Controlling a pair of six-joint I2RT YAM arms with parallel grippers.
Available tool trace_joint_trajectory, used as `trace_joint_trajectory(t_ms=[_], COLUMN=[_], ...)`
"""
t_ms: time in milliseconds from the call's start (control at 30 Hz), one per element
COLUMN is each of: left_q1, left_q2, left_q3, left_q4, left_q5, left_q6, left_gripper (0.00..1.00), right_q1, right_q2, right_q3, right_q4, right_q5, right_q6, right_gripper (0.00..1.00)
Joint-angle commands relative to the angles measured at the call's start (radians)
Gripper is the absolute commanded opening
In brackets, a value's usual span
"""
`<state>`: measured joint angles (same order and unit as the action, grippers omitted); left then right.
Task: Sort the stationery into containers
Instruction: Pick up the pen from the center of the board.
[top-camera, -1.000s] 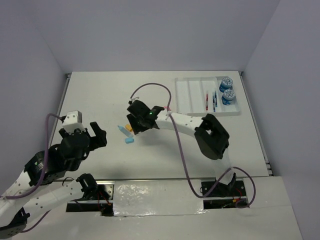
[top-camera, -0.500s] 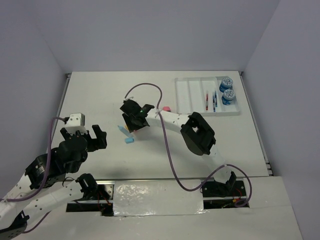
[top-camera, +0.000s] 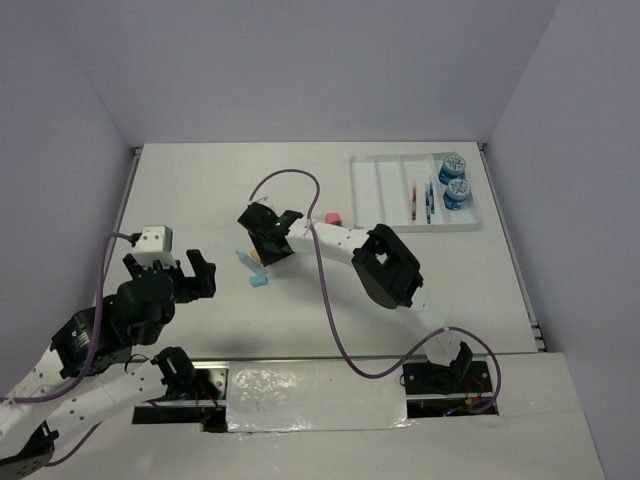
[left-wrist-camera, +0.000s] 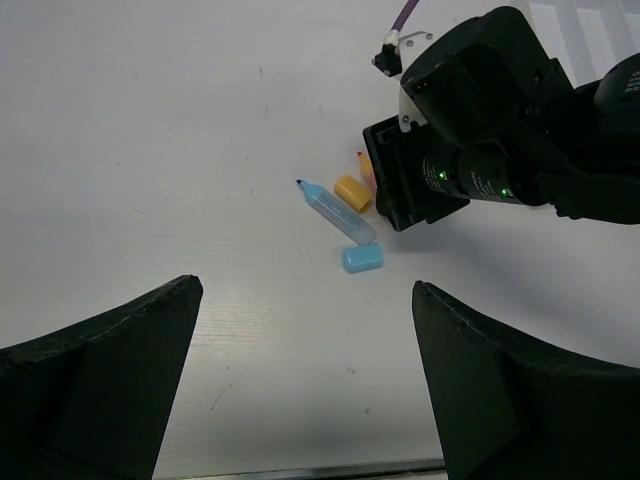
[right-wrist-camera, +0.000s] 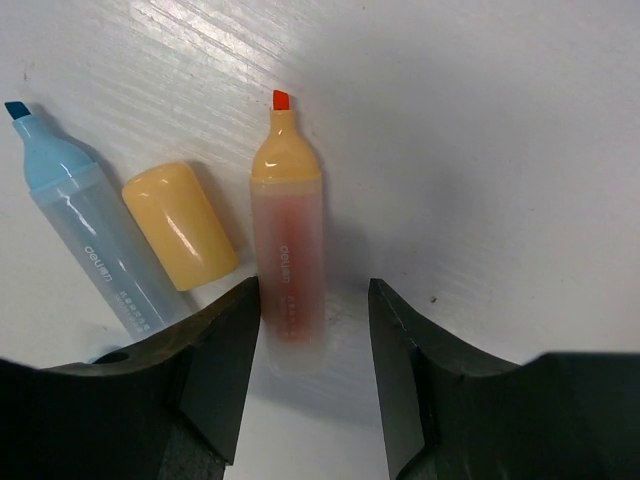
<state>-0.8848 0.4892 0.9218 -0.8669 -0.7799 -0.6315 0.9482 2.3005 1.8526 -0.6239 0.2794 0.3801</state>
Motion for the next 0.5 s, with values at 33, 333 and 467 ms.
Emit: trace_joint_trajectory(t_ms=[33, 333, 467], left_q1=[0.003, 0.004, 0.01], left_q2=[-0.005, 0.043, 0.126], left_q3=[-0.004, -0.001, 0.018], left_q4=[0.032, 0.025, 0.019], left_q5=[-0.001, -0.018, -0.012], left_q6=[0.015, 0.0, -0.01], left_gripper=[0.99, 0.99, 0.99], right_q1=[-0.012, -0.048, -0.098], right_q2=[0.03, 0.042, -0.007], right_q3=[0.043, 0.005, -0.081], right_q4=[-0.013, 0.038, 0.065], right_q5=[0.018, -0.127, -0.169], right_q6=[-0.03, -0.055, -0.024], right_gripper=[0.54, 0.38, 0.22])
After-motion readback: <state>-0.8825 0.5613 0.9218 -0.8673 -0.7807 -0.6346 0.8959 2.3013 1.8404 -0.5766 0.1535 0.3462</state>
